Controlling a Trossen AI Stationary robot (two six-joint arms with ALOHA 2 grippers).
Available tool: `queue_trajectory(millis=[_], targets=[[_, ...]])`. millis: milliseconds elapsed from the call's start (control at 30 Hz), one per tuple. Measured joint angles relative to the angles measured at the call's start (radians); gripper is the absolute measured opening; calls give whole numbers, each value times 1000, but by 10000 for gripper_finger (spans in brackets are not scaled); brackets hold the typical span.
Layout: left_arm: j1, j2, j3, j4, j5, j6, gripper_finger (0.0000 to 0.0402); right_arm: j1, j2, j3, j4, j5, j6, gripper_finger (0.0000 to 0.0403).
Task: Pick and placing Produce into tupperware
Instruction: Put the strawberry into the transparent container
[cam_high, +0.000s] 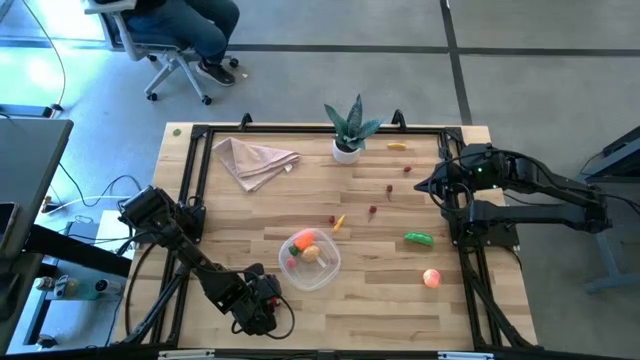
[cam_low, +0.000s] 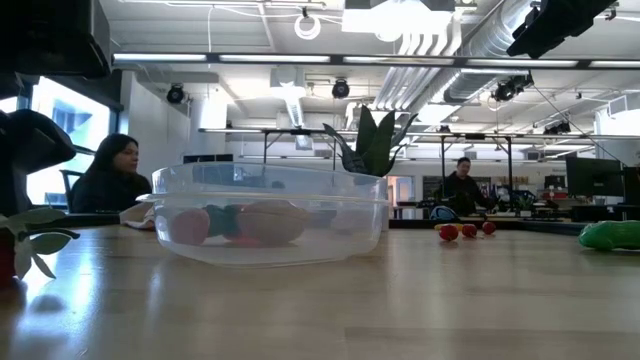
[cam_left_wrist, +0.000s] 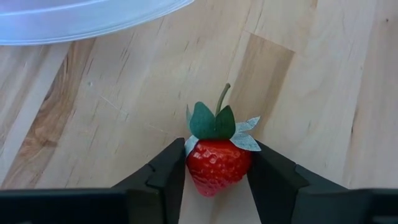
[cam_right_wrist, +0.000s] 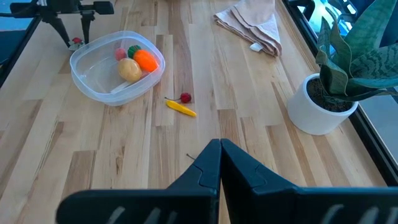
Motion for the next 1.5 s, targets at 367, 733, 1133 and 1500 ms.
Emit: queue_trajectory(millis=[367, 733, 1133, 1500], targets=[[0, 0, 0, 0, -1, 0, 150, 0, 0, 0, 0, 0, 0, 0], [0, 0, -1, 7, -6, -1, 144, 0, 0, 0, 0, 0, 0, 0], [37, 2, 229, -160, -47, 155, 142, 0, 0, 0, 0, 0, 0, 0], [203, 0, 568, -500, -124, 424, 143, 0, 0, 0, 0, 0, 0, 0]])
